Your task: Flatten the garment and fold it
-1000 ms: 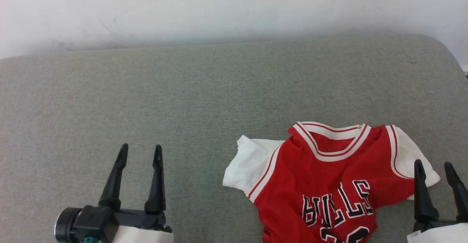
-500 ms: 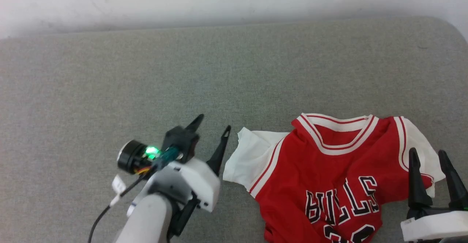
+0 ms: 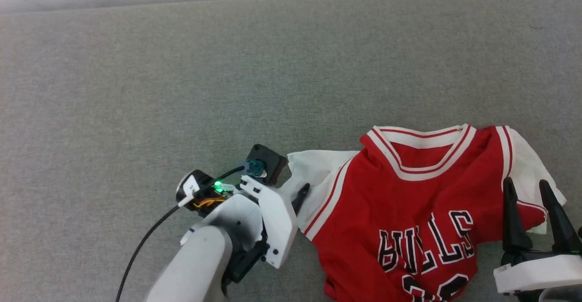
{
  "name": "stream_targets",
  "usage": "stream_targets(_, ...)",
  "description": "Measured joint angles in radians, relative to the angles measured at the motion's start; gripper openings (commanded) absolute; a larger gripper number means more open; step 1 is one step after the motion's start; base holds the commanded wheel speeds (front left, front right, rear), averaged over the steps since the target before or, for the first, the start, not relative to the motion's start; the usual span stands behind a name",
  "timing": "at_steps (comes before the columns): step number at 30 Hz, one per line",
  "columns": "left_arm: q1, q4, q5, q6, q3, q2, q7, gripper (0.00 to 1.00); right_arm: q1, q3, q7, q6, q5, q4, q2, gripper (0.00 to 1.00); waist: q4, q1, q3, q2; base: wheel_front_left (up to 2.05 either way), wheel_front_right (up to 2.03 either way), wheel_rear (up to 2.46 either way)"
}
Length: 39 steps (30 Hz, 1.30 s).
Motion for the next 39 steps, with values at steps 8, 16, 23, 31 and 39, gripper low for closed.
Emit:
stream_targets(8,-0.008,-0.012,-0.08,0.0,-0.066,0.024,0.111,1.0,-0.002,0.014,0.0,0.0,0.001,0.018,0.0,1.0,-0.014,-0.0003,0.02,0.0,0.0,0.0,0.0)
stream_targets(16,-0.045,0.036,-0.06,0.002,-0.078,0.043,0.113,0.0,-0.016,0.027,0.0,0.0,0.002,0.027,0.0,1.0,-0.017,-0.0003,0.027,0.0,0.0,0.0,0.0)
stream_targets(23,-0.039,0.08,-0.084,0.019,-0.059,0.025,0.02,0.0,-0.017,0.022,0.002,0.0,0.0,0.031,0.0,1.0,-0.004,-0.0002,0.012,0.0,0.0,0.0,0.0)
stream_targets(31,0.02,0.045,-0.159,0.114,0.082,0.016,-0.103,0.0,-0.012,0.017,0.03,0.0,-0.009,0.018,0.0,1.0,0.021,-0.0002,-0.042,0.0,0.0,0.0,0.0)
stream_targets(39,0.255,-0.105,-0.262,0.235,0.306,0.086,-0.174,0.0,0.01,0.001,0.063,0.0,-0.012,-0.021,0.0,1.0,0.062,-0.0003,-0.072,0.0,0.0,0.0,0.0)
